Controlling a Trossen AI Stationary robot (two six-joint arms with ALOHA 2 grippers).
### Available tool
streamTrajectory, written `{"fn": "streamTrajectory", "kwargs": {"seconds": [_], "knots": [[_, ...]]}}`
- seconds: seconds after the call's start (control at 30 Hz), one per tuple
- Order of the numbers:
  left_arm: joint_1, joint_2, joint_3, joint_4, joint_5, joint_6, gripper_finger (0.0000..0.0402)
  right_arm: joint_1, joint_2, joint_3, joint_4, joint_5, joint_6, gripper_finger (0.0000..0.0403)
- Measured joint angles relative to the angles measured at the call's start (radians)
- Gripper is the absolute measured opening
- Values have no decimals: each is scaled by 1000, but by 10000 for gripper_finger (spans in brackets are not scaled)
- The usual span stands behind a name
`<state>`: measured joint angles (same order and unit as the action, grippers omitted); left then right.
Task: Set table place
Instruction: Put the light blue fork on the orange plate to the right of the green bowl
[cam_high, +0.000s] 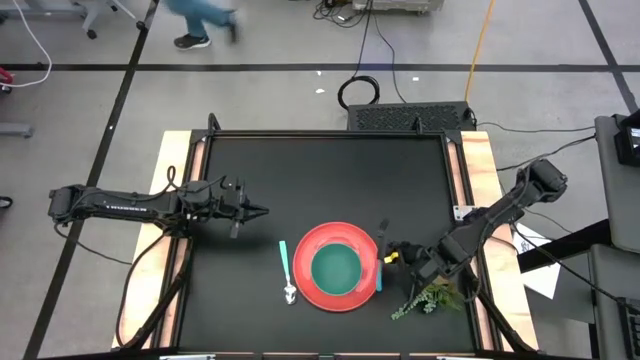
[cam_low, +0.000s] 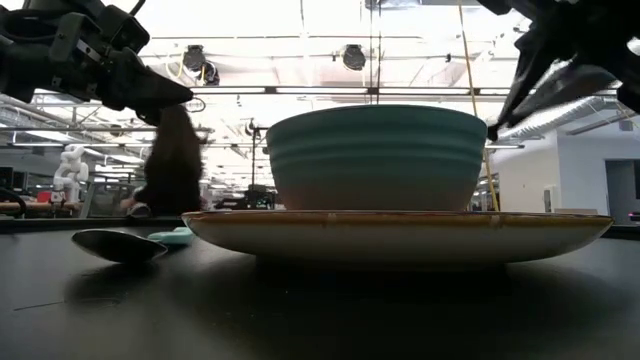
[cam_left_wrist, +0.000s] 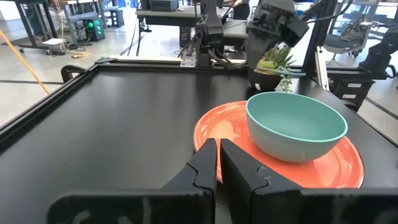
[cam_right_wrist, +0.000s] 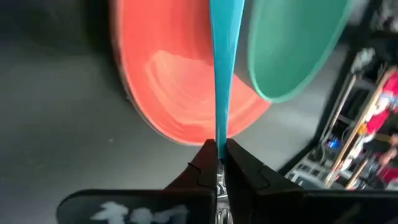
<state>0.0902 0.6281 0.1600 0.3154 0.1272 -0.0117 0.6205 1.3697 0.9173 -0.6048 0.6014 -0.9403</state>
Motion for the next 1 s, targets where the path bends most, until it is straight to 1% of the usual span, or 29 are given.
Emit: {"fn": "streamTrajectory", "kwargs": {"seconds": [0.17, 0.23, 0.37, 0.6, 0.8, 0.9, 1.0], "knots": [[0, 0, 0, 0, 0, -10, 26, 1, 37, 0, -3, -7, -101, 2], [0, 0, 0, 1, 0, -17, 26, -8, 49, 0, -3, -26, -139, 2], [0, 0, 0, 3, 0, -30, 26, -28, 65, 0, 25, -27, -198, 2], [0, 0, 0, 3, 0, -47, 26, -56, 89, 0, 102, -82, -235, 2], [0, 0, 0, 3, 0, -48, 26, -65, 89, 0, 127, -83, -250, 2], [0, 0, 0, 3, 0, -47, 26, -79, 89, 0, 167, -136, -252, 2], [0, 0, 0, 3, 0, -47, 26, -98, 89, 0, 194, -145, -259, 2]]}}
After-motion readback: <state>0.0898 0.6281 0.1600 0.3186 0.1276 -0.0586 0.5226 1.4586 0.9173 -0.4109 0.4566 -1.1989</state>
